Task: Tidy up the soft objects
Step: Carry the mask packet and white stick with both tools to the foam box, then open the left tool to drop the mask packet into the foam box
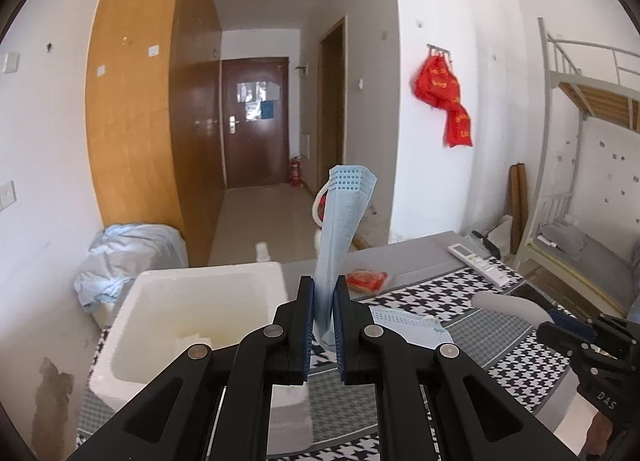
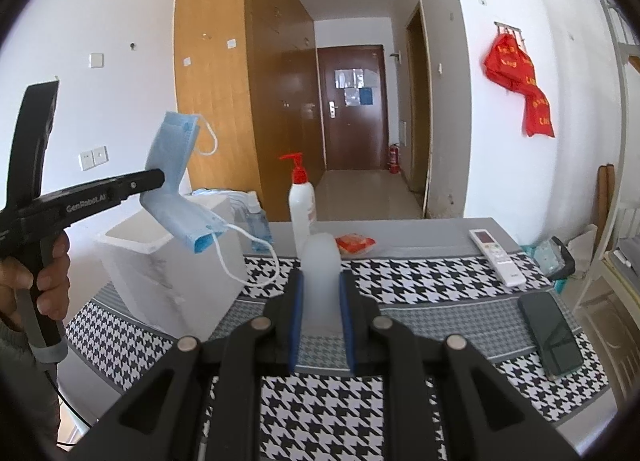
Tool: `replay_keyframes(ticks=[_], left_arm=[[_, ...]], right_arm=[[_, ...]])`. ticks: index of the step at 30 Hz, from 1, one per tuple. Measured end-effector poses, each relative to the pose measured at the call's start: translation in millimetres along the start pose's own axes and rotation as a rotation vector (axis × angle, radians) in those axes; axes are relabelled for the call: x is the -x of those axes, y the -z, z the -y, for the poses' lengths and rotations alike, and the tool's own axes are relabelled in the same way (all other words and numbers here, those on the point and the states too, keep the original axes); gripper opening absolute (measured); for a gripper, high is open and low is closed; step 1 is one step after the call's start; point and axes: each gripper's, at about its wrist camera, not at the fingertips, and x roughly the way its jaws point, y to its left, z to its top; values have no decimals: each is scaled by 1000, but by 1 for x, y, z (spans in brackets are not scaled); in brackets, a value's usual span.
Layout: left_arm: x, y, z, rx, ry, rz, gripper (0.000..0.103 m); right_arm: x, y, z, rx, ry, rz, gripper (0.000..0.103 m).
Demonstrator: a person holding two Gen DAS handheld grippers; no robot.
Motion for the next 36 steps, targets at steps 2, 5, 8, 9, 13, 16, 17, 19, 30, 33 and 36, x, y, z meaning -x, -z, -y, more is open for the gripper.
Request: replay_keyframes(ticks=[2, 5, 8, 9, 13, 16, 17, 19, 30, 33, 36], left_arm=[[1, -1, -5, 8, -11, 3, 10], [3, -3, -13, 23, -31, 9, 10], [3, -4, -21, 38, -40, 4, 10], [4, -4, -24, 41, -47, 5, 10], [4, -5, -34, 53, -73, 8, 10], [4, -5, -41, 62, -95, 7, 10], [5, -4, -43, 64, -101, 7, 10], [5, -4, -48, 75, -118, 7, 10], [-3, 3, -76, 107, -192, -31, 10], [-9, 6, -81, 119, -204, -57, 10], [-16, 9, -87, 124, -210, -80, 10]], right_arm=[[-1, -2, -3, 6, -10, 6, 21], [-4, -4, -9, 16, -21, 4, 21], [-6, -5, -14, 24, -33, 7, 21], [-7, -6, -15, 26, -37, 9, 21], [-10, -8, -21, 36, -57, 13, 21], [-14, -11, -27, 42, -73, 15, 21], [-14, -12, -29, 46, -77, 16, 21], [-17, -12, -34, 54, -91, 16, 21], [-26, -17, -49, 63, -136, 19, 21], [-27, -19, -54, 67, -145, 22, 21], [-29, -21, -58, 71, -149, 21, 21]])
